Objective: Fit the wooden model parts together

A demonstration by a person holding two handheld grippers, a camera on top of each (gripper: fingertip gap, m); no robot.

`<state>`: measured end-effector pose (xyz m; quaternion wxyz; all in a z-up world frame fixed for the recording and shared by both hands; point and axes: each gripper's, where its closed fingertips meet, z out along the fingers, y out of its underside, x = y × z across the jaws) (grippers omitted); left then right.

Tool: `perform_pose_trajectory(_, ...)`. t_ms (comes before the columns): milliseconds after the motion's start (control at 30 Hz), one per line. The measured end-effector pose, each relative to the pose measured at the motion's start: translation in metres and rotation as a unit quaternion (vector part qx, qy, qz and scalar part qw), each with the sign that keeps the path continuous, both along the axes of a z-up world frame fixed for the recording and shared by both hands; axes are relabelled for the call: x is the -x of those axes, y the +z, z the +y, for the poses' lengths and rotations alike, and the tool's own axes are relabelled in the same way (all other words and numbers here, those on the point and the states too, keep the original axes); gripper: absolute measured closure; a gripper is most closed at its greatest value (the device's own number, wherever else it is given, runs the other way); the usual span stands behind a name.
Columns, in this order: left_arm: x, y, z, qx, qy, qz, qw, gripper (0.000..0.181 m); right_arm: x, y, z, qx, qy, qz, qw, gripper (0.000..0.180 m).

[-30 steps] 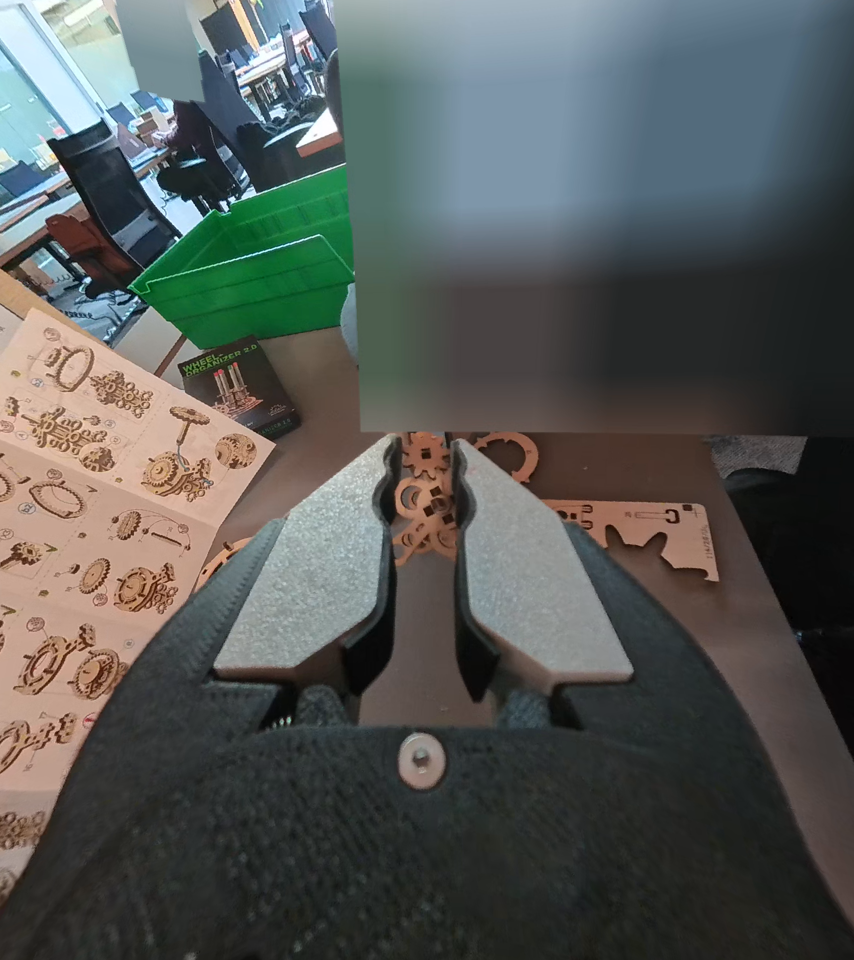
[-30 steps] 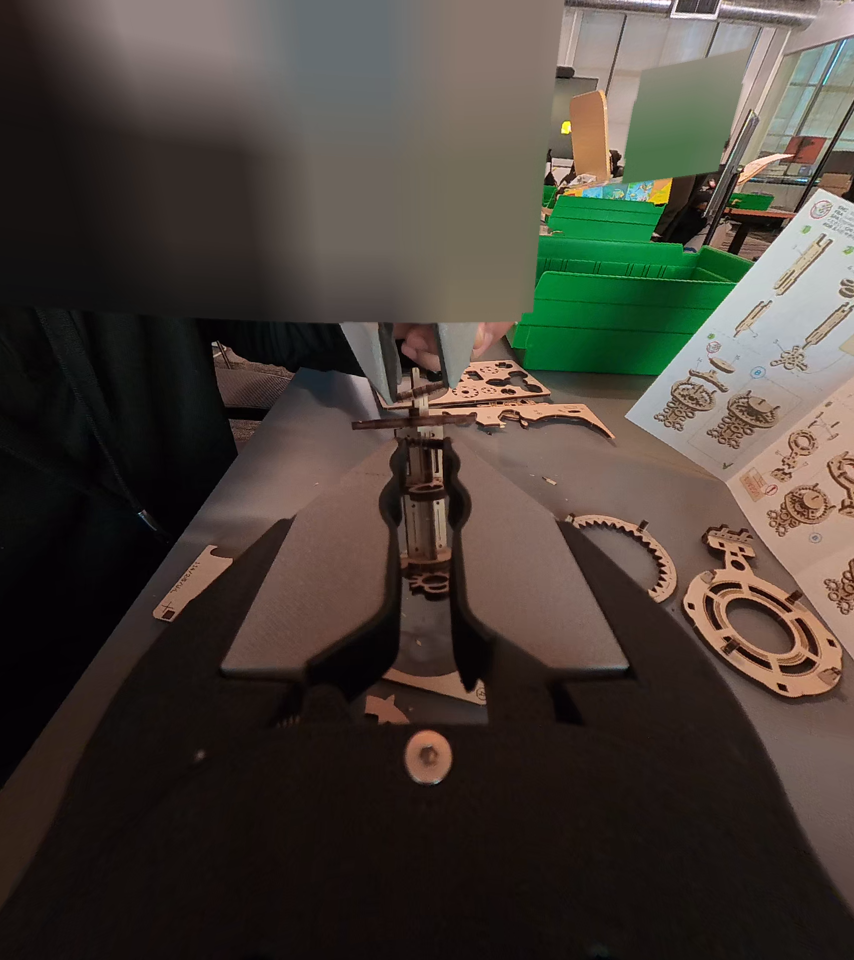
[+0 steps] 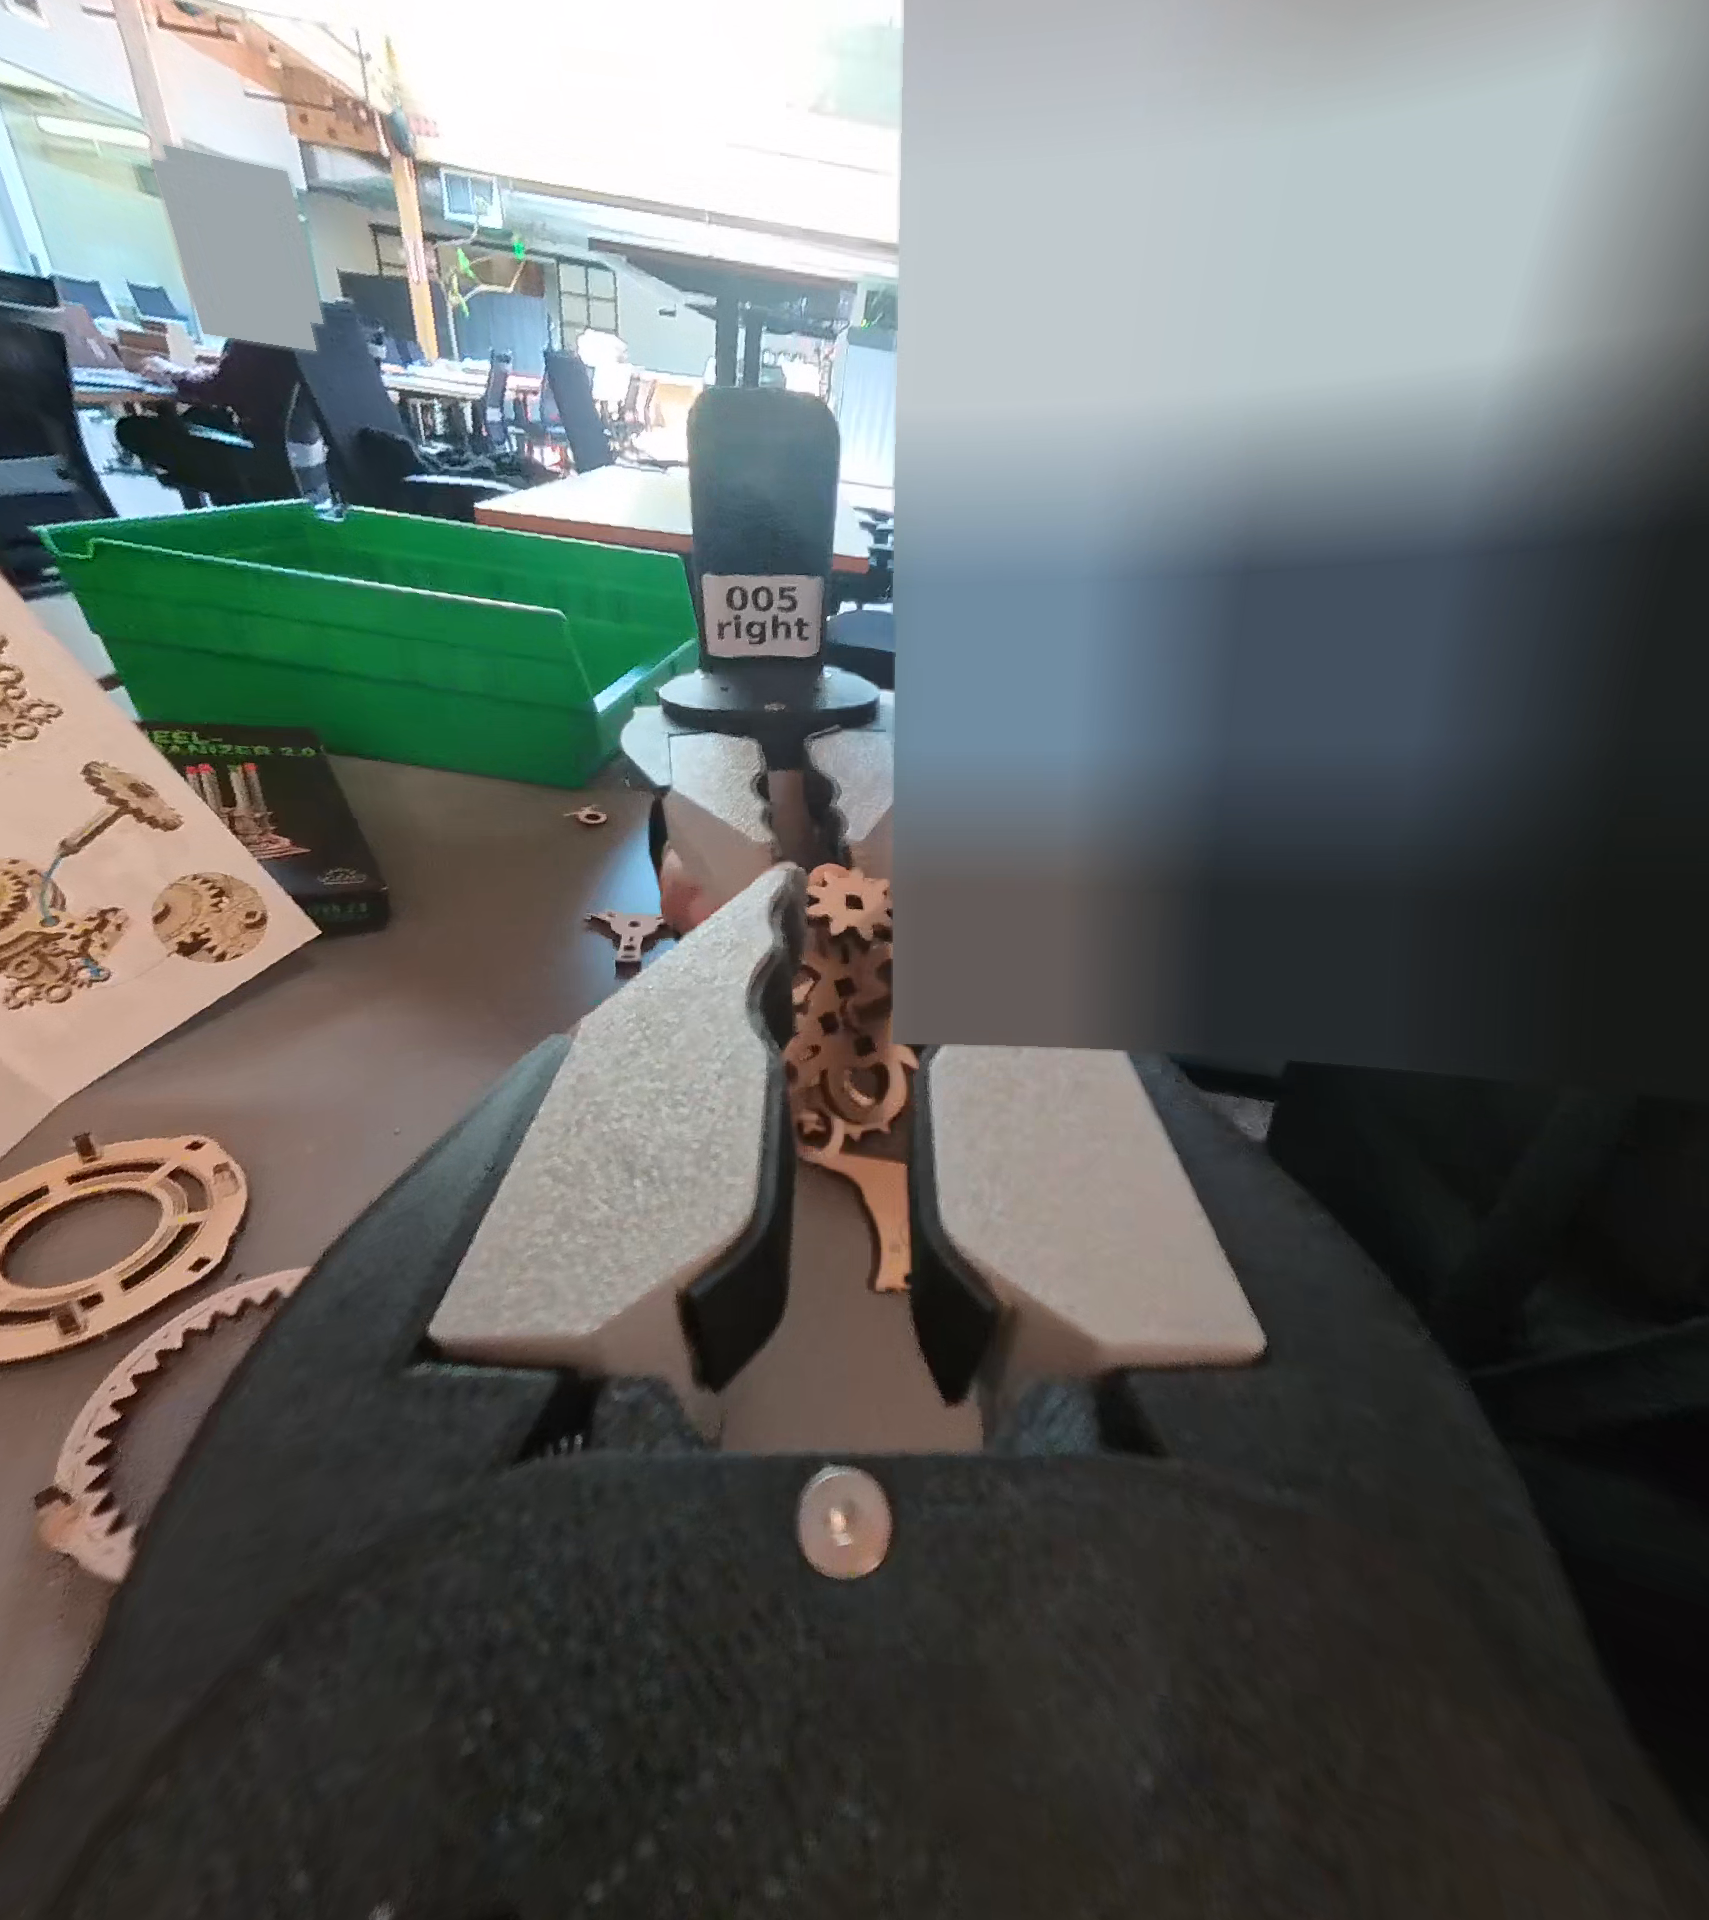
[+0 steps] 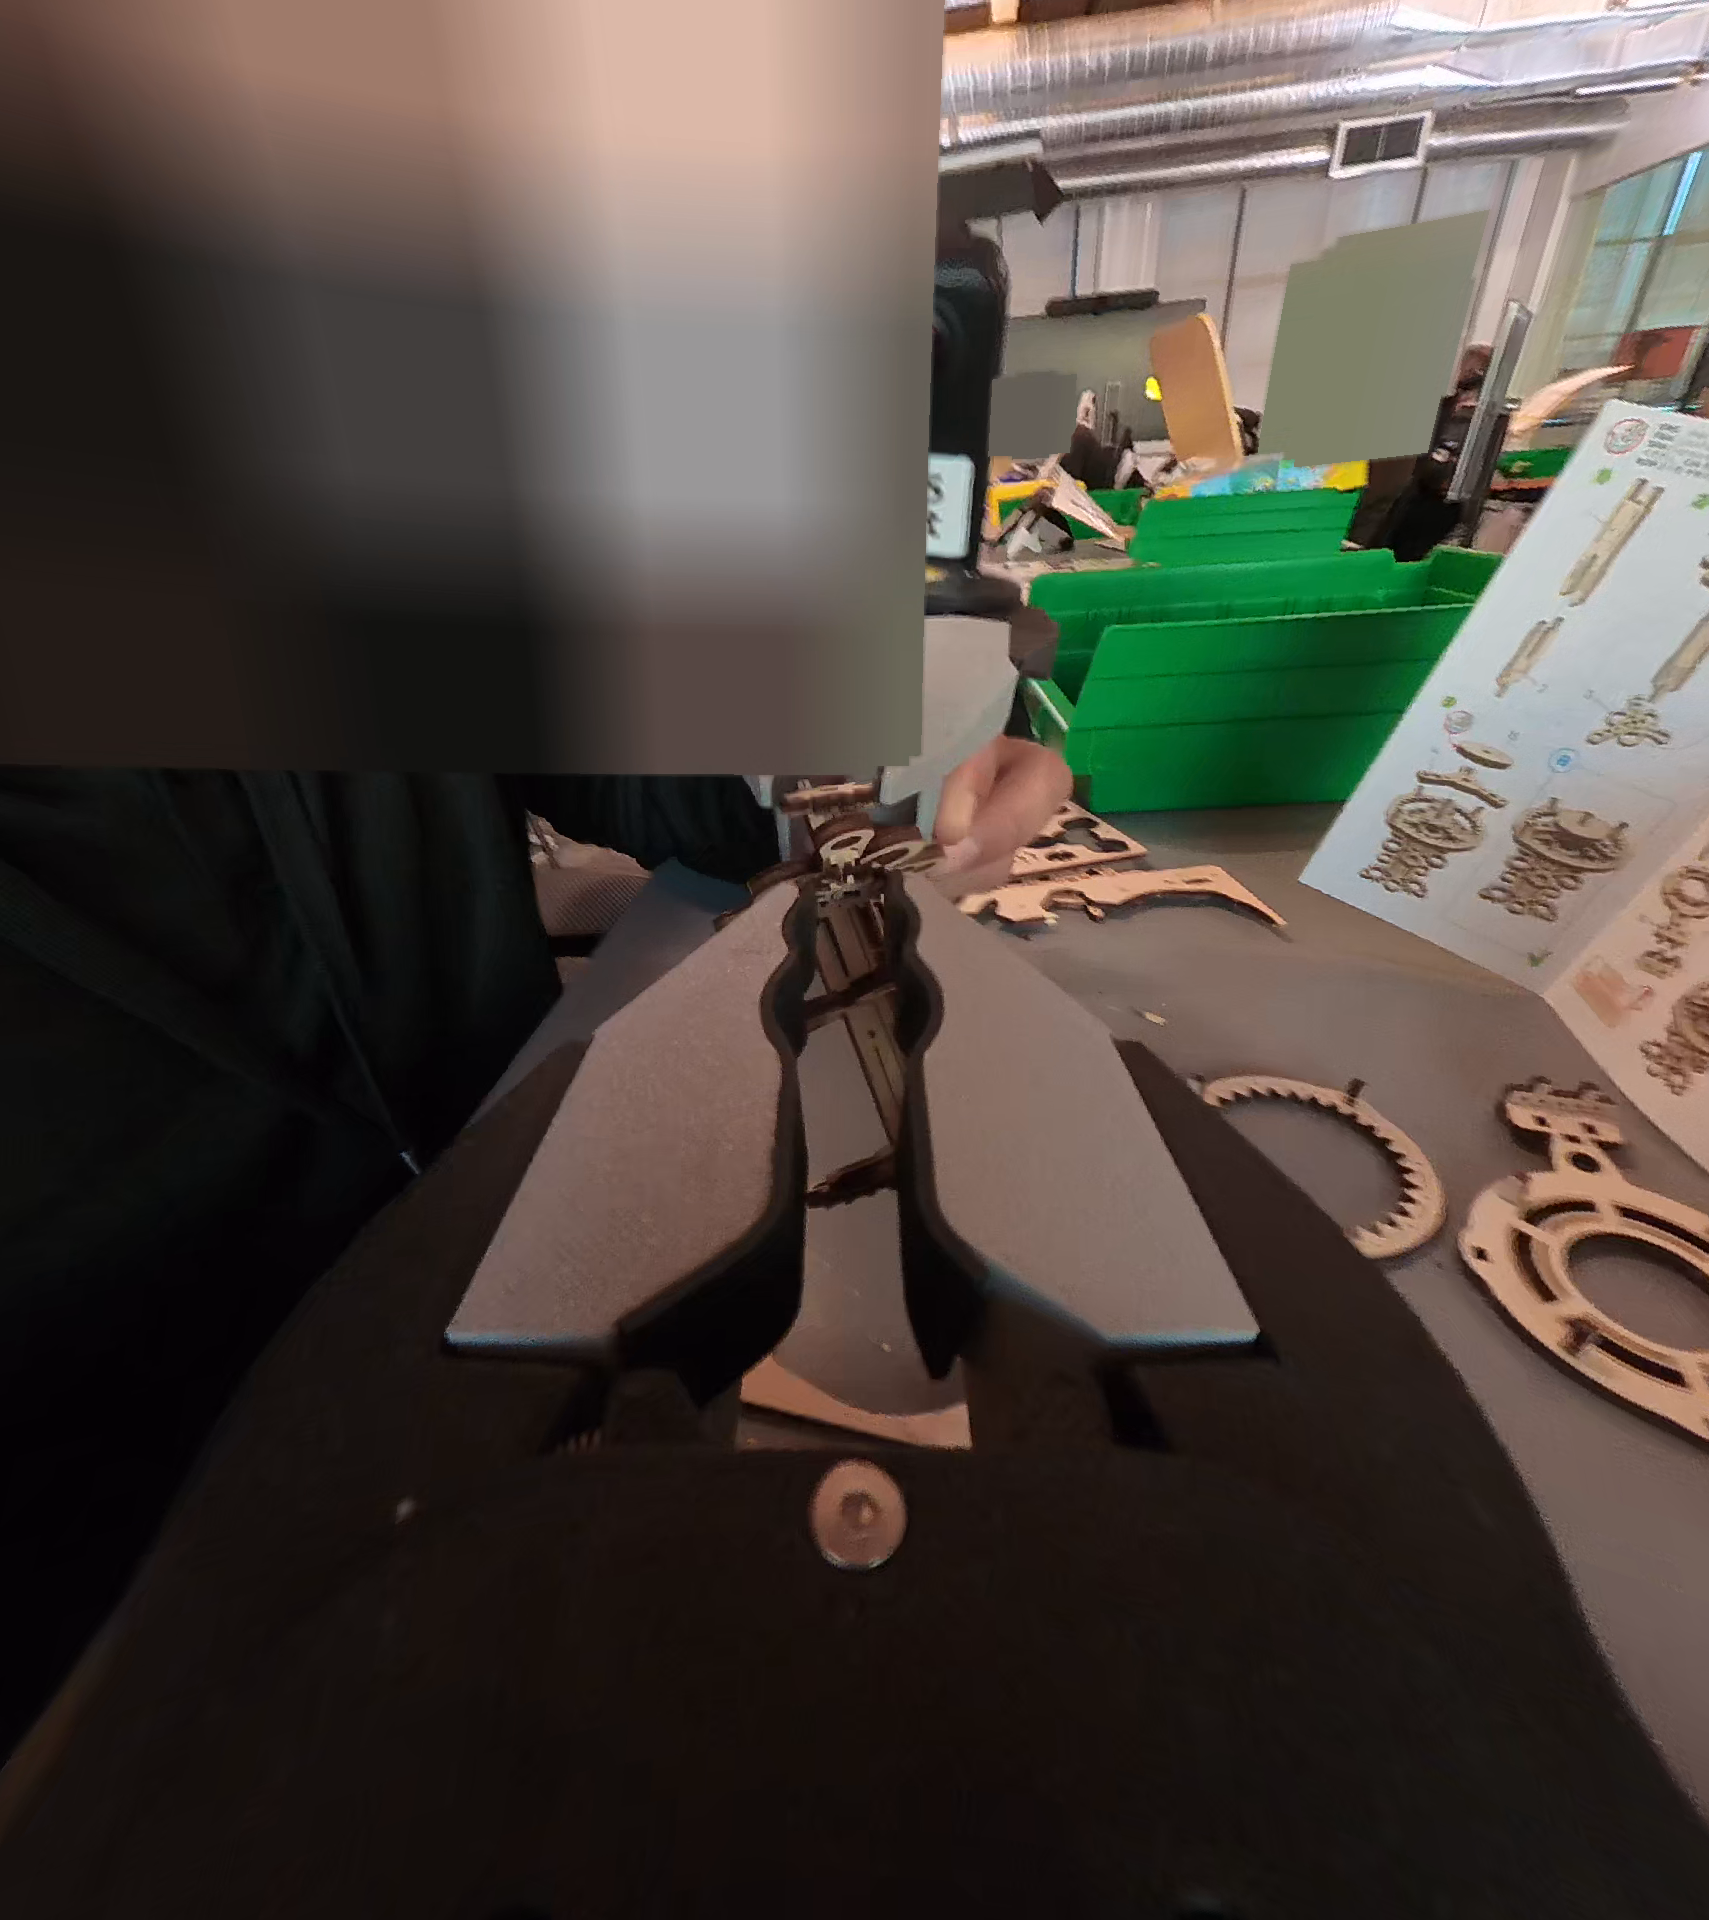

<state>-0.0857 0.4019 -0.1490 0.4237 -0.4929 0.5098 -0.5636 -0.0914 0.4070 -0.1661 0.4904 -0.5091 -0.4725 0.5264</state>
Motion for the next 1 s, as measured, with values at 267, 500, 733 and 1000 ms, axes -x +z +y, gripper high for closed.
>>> perform_pose_trajectory(267, 0.0, 0.002, 0.0, -0.028, 0.017, -0.003, 0.999, 0.165, 0.0, 0.002, 0.0, 0.016, 0.004, 0.011, 1.0, 0.17)
perform_pose_trajectory(500, 0.004, 0.003, 0.002, -0.047, 0.03, 0.005, 0.998, 0.167, -0.001, 0.003, 0.0, 0.014, 0.003, 0.014, 1.0, 0.17)
perform_pose_trajectory(733, 0.008, 0.006, 0.007, -0.042, 0.036, 0.011, 0.998, 0.162, 0.0, 0.002, 0.001, 0.011, -0.001, 0.007, 1.0, 0.17)
perform_pose_trajectory(1000, 0.007, 0.0, 0.004, -0.067, 0.034, 0.057, 0.996, 0.171, 0.002, -0.003, 0.002, -0.008, -0.012, -0.016, 1.0, 0.17)
